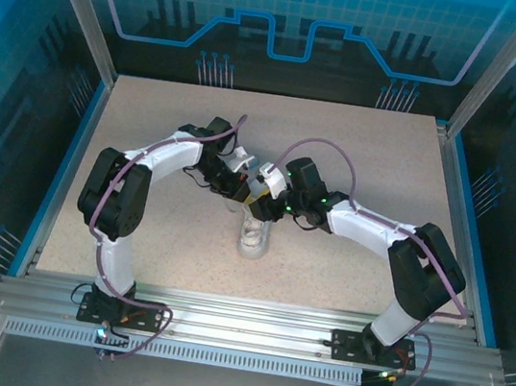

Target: Tie the shoes

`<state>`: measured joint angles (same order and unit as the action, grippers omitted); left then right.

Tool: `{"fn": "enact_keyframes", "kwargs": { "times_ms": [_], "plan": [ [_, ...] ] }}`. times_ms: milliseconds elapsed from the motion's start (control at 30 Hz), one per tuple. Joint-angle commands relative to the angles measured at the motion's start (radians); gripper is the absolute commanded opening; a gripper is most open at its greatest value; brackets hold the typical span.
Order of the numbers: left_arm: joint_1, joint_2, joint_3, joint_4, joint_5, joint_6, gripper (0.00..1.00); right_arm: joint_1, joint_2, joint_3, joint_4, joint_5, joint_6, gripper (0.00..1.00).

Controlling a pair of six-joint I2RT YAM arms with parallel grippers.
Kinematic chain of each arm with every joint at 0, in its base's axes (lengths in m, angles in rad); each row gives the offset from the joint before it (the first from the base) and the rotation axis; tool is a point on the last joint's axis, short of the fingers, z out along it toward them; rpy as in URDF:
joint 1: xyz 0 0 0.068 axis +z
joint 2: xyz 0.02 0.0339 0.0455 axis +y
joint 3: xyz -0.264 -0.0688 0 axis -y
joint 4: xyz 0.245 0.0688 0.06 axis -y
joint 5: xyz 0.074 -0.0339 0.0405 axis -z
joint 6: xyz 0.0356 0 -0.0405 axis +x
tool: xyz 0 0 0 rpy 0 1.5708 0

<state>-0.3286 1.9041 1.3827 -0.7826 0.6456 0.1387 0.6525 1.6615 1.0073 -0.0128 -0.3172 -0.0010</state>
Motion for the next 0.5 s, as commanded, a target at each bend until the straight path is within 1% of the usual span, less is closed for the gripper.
{"fn": "enact_keyframes", "kwargs": {
  "times_ms": [0, 133, 267, 333, 467],
  "plan": [
    [-0.003, -0.016, 0.045, -0.050, 0.002, 0.043, 0.00, -0.012, 0.032, 0.042, -0.027, -0.067, -0.063, 0.43],
    [0.006, -0.012, 0.066, -0.074, 0.016, 0.067, 0.00, -0.036, 0.060, 0.051, -0.024, -0.118, -0.100, 0.42],
    [0.013, -0.008, 0.083, -0.106, 0.029, 0.101, 0.00, -0.054, 0.074, 0.051, -0.036, -0.181, -0.195, 0.37],
    [0.013, -0.011, 0.085, -0.117, 0.032, 0.120, 0.00, -0.056, 0.073, 0.041, -0.033, -0.181, -0.244, 0.36],
    [0.013, -0.011, 0.085, -0.132, 0.035, 0.136, 0.00, -0.062, 0.085, 0.042, -0.024, -0.159, -0.281, 0.32]
  ]
}}
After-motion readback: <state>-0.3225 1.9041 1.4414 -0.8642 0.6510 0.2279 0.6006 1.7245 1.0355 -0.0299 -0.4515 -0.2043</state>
